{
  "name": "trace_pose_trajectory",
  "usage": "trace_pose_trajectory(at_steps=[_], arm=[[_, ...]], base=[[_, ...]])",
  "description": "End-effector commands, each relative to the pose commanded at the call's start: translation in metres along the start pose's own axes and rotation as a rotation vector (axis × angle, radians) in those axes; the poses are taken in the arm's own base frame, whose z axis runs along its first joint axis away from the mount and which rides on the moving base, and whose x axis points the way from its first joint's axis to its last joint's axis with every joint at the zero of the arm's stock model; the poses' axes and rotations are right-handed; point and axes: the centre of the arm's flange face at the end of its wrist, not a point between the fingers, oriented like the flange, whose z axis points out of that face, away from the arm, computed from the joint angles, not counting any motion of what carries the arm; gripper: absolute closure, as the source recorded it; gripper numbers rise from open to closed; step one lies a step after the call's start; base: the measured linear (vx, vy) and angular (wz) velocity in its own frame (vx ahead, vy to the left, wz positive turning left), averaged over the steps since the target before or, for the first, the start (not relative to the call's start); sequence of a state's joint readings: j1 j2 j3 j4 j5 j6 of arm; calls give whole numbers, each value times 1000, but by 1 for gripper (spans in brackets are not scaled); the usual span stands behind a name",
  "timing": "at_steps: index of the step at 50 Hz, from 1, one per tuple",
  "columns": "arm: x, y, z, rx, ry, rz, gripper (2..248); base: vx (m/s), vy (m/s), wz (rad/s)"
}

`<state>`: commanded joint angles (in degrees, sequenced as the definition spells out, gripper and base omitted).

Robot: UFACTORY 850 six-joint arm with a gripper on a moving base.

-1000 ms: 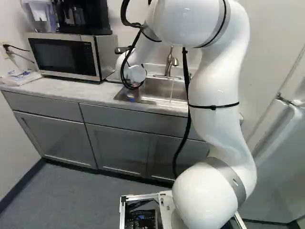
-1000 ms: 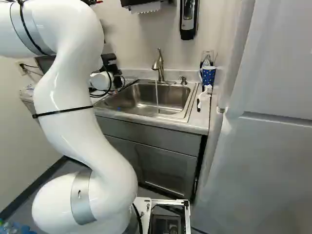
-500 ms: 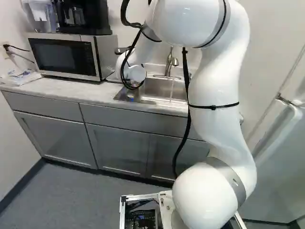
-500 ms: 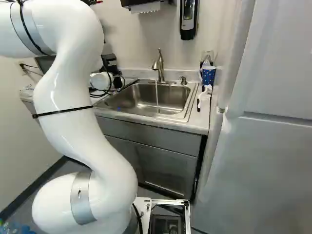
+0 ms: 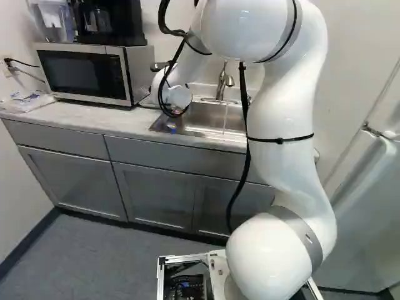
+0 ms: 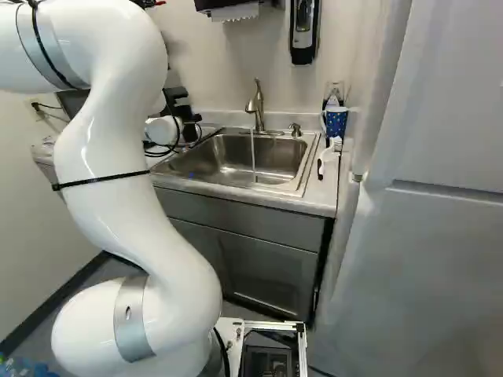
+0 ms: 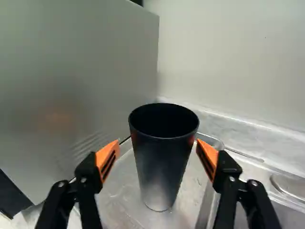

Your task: Rinse the cup and place it in the tray

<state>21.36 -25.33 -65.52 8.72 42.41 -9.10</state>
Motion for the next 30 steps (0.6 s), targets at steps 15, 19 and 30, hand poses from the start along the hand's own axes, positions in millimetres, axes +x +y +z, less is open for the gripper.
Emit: trace_pose_trajectory(at_steps=[15, 19, 30], arm=[[6, 0, -1, 0, 10, 1, 3], [10, 1, -2, -1, 17, 2, 3], [22, 1, -4, -2, 38, 4, 3]], base=[[0, 0, 0], [0, 0, 0], [0, 0, 0]])
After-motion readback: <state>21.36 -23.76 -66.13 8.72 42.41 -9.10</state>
